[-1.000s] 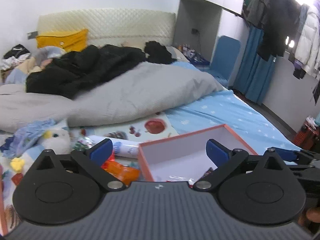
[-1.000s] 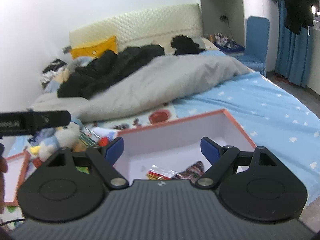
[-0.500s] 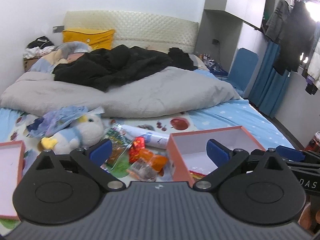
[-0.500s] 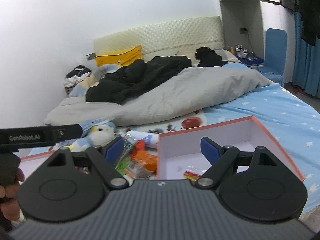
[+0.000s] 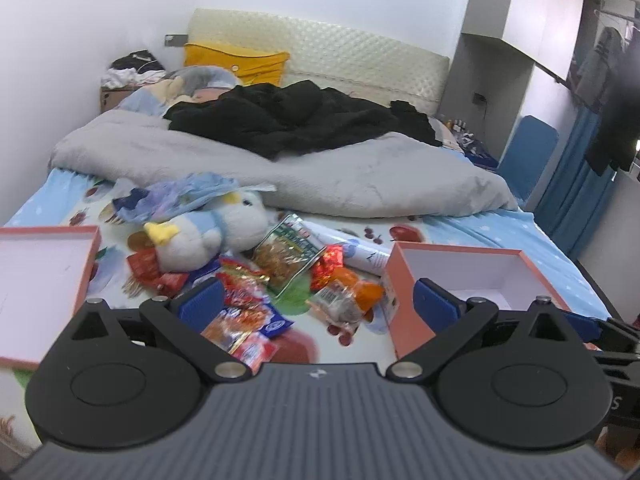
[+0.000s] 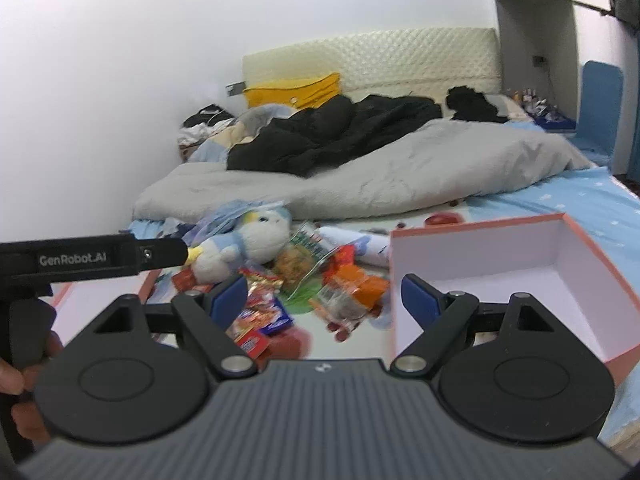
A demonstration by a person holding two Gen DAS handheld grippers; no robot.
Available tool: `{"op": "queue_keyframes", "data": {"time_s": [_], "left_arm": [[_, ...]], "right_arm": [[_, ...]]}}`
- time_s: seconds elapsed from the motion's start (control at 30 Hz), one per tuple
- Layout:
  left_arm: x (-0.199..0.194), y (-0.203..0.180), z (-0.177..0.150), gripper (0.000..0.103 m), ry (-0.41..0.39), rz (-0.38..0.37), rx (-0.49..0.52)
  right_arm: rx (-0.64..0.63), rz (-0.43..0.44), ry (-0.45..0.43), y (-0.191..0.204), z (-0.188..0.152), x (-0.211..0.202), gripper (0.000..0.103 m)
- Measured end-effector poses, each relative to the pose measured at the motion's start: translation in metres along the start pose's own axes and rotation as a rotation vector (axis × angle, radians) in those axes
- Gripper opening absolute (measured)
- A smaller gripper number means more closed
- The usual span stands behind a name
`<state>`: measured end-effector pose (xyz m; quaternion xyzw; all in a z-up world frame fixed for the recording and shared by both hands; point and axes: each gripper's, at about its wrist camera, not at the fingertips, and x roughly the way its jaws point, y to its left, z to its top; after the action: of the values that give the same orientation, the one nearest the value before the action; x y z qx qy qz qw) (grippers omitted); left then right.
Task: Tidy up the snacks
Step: 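Lift both tools out of the pink box back over the snack pile, then reach the right tool to the orange candy bag while the left tool lowers onto a meat packet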
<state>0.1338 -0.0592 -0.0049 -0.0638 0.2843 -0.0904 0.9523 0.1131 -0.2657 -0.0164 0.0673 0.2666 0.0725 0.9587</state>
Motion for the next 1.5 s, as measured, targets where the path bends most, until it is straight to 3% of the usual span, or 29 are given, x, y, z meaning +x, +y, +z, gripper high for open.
{"op": "queue_keyframes", "data": {"time_s": [0.23, 0.4, 0.73, 0.77, 0.83, 0.87, 1.17, 1.5], "left_arm": [[-0.003, 0.026, -0.017, 0.102, 0.034, 0.056, 0.006], [-0.001, 0.049, -0.022, 0.102, 0.047, 0.062, 0.007], [0.012, 0.081, -0.039, 0.102, 0.037, 0.052, 0.001], [0.015, 0.083, -0.042, 0.102, 0.045, 0.054, 0.003], [0.021, 0.089, -0.049, 0.102, 0.062, 0.061, 0.003], [0.024, 0.092, -0.052, 0.102, 0.07, 0.061, -0.002], [0.077, 0.119, -0.068, 0.102, 0.145, 0.054, 0.006], [0.158, 0.151, -0.076, 0.102, 0.196, 0.046, 0.057]], "right_arm": [[0.01, -0.007, 0.035, 0.016, -0.014, 0.013, 0.085], [0.072, -0.012, 0.055, 0.021, -0.02, 0.027, 0.085], [0.073, -0.029, 0.049, 0.037, -0.033, 0.04, 0.086], [0.081, -0.024, 0.056, 0.038, -0.035, 0.042, 0.088], [0.096, -0.009, 0.073, 0.039, -0.04, 0.046, 0.103], [0.098, -0.013, 0.078, 0.039, -0.042, 0.049, 0.103], [0.085, -0.008, 0.125, 0.045, -0.051, 0.086, 0.103], [0.056, -0.024, 0.16, 0.043, -0.05, 0.158, 0.103]]}}
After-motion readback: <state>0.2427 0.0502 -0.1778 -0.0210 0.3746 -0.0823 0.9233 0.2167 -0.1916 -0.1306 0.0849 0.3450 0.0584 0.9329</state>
